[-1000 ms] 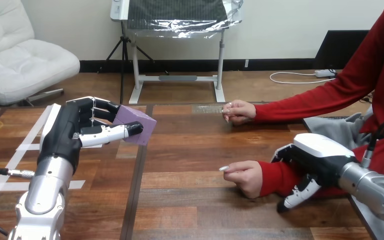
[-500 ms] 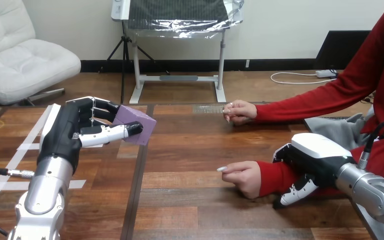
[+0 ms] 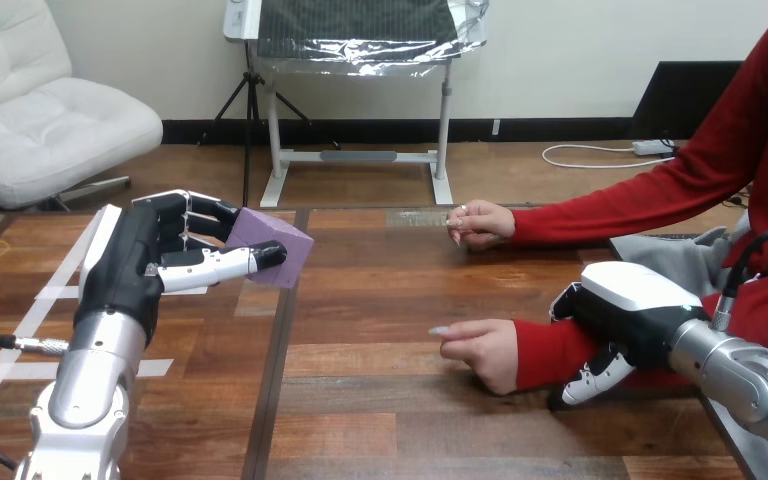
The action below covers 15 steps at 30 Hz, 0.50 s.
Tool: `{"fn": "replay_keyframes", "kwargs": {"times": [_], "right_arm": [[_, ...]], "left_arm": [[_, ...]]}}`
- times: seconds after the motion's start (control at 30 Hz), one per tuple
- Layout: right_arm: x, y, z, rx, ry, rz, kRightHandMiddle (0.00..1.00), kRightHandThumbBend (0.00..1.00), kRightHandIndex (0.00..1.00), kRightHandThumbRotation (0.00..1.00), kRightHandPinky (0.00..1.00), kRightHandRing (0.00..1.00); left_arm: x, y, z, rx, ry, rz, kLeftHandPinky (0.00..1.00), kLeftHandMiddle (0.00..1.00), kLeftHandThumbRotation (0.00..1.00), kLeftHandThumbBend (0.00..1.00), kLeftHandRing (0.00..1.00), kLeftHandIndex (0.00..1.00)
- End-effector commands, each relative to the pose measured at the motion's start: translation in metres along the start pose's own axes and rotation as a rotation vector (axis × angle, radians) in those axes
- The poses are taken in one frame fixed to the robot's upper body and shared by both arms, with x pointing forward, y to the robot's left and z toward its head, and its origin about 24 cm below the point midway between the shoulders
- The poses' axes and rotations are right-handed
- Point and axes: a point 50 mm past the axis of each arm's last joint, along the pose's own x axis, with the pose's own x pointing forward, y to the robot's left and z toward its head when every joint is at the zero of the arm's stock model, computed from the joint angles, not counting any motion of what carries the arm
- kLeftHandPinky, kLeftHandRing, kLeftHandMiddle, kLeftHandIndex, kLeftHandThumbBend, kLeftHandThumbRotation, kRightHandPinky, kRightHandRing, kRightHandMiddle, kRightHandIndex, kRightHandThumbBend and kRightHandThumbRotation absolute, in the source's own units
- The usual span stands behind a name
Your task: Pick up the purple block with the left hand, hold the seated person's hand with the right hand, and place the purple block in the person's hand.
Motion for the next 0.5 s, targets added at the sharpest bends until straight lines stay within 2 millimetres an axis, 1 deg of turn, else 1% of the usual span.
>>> {"fn": "replay_keyframes", "kwargs": {"times": [0.0, 0.17, 0.47], "right_arm": [[0.0058, -0.0108, 0.0023, -0.026, 0.006, -0.017, 0.35, 0.86, 0.39, 0.20, 0.18, 0.25], [0.0055, -0.0120, 0.0006, -0.011, 0.014, -0.018, 0.33, 0.86, 0.36, 0.20, 0.16, 0.23], [0.0042, -0.0148, -0.0020, 0.018, 0.019, -0.033, 0.33, 0.87, 0.34, 0.19, 0.18, 0.24]], "left_arm": [[0.0018, 0.0031, 0.0246, -0.011, -0.106, 0.017, 0.34, 0.43, 0.00, 0.50, 0.39, 0.42], [0.0019, 0.0034, 0.0246, -0.007, -0.111, 0.016, 0.34, 0.42, 0.00, 0.50, 0.39, 0.42], [0.0026, 0.0035, 0.0242, -0.011, -0.114, 0.013, 0.34, 0.42, 0.00, 0.51, 0.39, 0.42]]}}
